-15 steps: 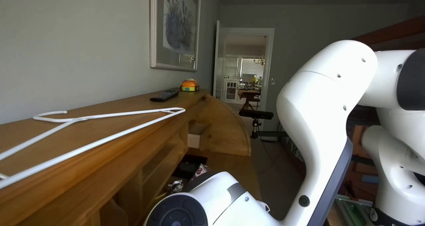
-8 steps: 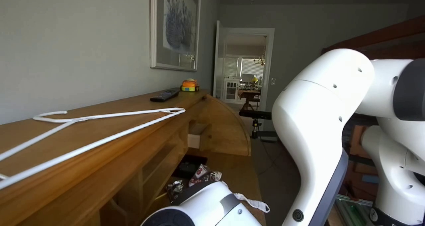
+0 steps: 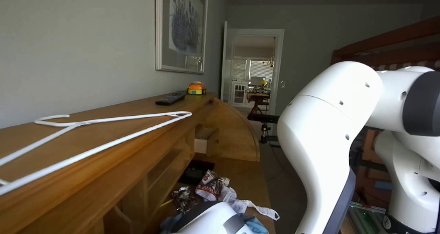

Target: Fold the blue cloth

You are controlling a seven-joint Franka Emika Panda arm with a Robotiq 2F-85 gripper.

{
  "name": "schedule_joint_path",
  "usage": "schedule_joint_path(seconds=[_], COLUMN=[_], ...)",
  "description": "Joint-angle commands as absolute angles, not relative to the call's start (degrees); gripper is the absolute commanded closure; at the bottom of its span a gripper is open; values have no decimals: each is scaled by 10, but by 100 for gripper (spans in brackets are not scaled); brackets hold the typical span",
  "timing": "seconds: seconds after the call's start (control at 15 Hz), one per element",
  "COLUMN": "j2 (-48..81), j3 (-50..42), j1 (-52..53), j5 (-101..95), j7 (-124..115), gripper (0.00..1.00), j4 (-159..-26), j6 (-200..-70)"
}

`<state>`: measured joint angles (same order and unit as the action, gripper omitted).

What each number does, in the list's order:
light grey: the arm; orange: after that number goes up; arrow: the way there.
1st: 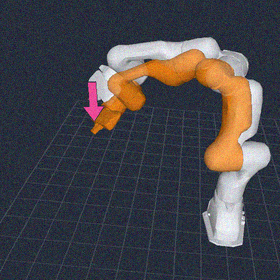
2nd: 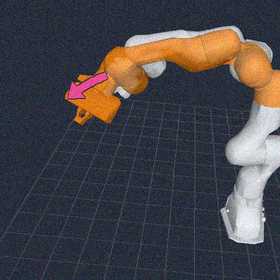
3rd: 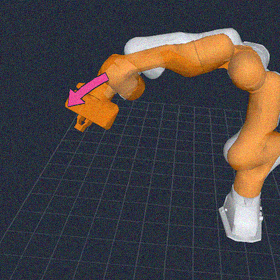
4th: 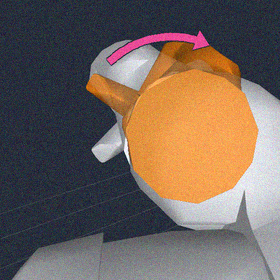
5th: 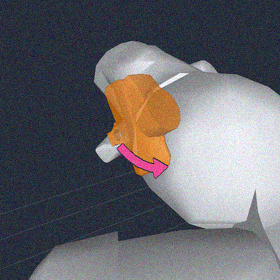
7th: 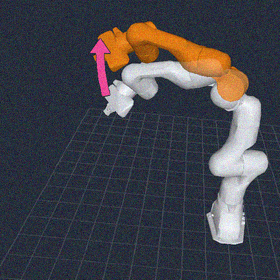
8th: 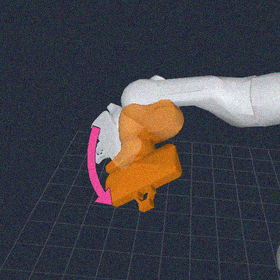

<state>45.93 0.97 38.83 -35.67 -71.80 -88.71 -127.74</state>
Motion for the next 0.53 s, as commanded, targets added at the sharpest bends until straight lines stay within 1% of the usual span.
schedule_joint_path(seconds=[0.0, 0.2, 0.33, 0.47], j2=[473, 467, 460, 447], j3=[3, 7, 15, 24], j1=[393, 388, 382, 376], j5=[-352, -345, -334, -318], j7=[-712, -705, -687, -668], gripper=[77, 98, 100, 100], j4=[-866, -870, -877, -886], j6=[-1275, -1275, -1274, -1265])
